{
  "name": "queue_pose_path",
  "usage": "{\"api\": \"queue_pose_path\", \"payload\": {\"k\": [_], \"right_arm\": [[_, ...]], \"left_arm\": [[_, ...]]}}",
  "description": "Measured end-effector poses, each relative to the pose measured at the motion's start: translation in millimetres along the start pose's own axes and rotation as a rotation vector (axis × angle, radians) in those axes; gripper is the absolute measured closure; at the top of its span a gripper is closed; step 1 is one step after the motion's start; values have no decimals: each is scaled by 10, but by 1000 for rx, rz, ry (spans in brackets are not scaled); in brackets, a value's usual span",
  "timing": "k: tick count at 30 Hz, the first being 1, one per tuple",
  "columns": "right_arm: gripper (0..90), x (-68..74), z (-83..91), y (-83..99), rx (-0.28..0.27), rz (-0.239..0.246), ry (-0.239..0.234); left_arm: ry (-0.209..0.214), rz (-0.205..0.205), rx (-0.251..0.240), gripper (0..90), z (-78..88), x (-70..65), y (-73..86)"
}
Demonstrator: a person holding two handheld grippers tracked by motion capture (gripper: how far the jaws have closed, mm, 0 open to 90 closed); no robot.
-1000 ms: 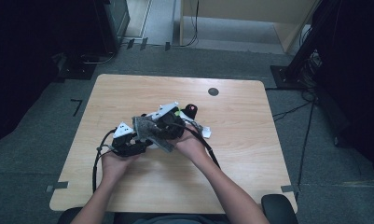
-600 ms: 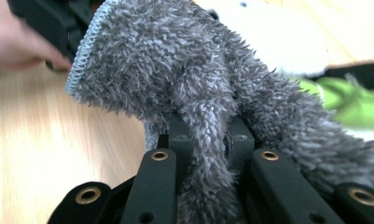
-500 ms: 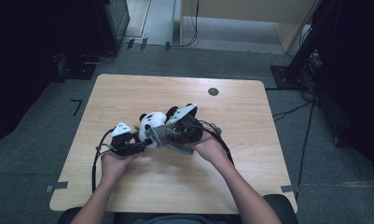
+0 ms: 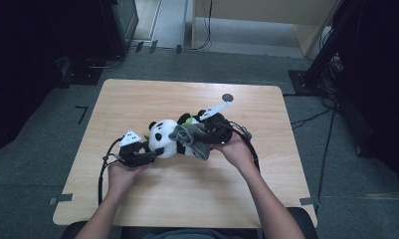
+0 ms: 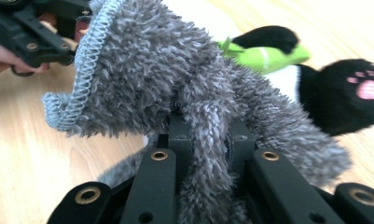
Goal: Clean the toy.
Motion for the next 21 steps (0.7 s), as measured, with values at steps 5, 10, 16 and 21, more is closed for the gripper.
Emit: {"api": "queue_pose_path", "payload": {"k": [5,10,16,21], "right_arm": [[784,-127,26,30,-17,-20,85],[786,-274,6,128,-21,-75,79],[786,-395,-19,311,-34,-120,86],[786,-446,-11,390,-1,-123,117]], "left_arm": [[0,-15,7,418,0,-1,10],[0,-14,14,418,-1,3,16],[-2,-22,13,416,-2,4,23],[-13,-21,13,414,-3,3,27]]}}
Point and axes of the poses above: each handheld gripper's, and its own axes: z roughly backward along the jaws, y roughly out of its underside, x roughly to its left, the point moved 2 cm from there along -z, roughly forward along the jaws, and after that the axes turned 7 degrees about y, right-handed, at the moved point
